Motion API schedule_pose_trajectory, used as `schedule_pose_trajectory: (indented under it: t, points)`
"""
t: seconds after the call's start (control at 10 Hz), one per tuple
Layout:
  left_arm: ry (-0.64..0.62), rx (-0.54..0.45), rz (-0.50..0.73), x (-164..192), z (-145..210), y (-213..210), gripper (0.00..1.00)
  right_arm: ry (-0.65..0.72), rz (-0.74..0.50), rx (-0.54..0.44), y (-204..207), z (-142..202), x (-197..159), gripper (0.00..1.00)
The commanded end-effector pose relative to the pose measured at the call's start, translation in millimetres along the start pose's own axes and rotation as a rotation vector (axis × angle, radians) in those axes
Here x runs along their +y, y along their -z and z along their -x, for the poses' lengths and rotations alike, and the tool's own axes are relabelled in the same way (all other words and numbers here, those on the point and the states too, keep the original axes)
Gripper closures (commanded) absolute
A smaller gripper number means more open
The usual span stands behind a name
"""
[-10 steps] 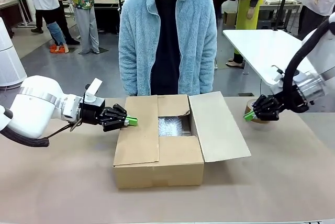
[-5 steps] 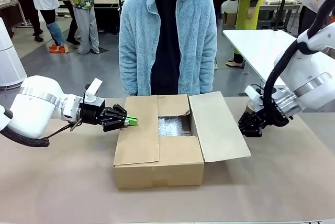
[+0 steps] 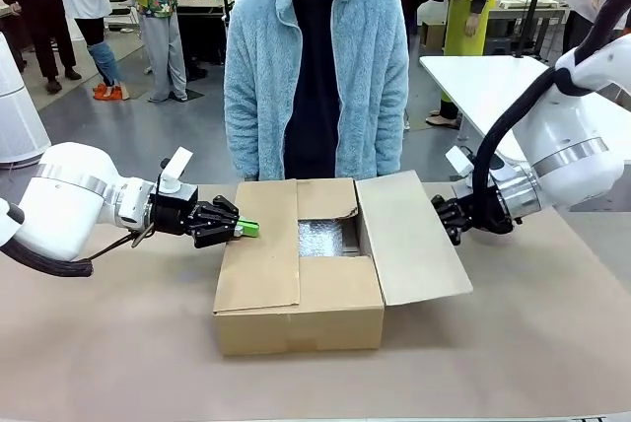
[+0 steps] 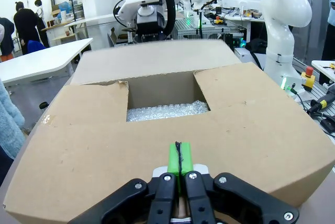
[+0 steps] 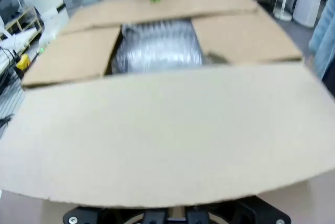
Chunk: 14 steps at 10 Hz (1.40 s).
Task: Wrap the clocks to prevent damage.
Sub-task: Push the left (or right) flap of the Package Box to close it.
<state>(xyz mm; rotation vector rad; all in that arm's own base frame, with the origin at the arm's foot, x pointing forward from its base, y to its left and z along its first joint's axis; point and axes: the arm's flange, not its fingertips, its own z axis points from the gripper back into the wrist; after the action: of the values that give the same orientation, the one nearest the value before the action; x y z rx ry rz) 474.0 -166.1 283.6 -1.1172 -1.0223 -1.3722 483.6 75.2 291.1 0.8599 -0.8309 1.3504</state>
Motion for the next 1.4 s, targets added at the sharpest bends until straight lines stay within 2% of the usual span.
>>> schedule_pose_trajectory:
  t: [0.0, 0.3, 0.5, 0.9, 1.3]
  points:
    - [0.002, 0.020, -0.006, 0, 3, 1, 1.00, -0.069, 0.042, -0.083, -7, -9, 21, 0.99]
    - [0.002, 0.020, -0.006, 0, 3, 1, 1.00, -0.126, 0.020, -0.138, 5, -37, 45, 0.99]
    - [0.002, 0.020, -0.006, 0, 3, 1, 1.00, -0.149, -0.037, -0.140, 28, -54, 53, 0.99]
    - [0.002, 0.020, -0.006, 0, 3, 1, 1.00, -0.149, -0.044, -0.137, 67, -61, 40, 0.99]
    - [0.002, 0.020, -0.006, 0, 3, 1, 1.00, -0.110, -0.020, -0.230, 76, -52, 9, 0.99]
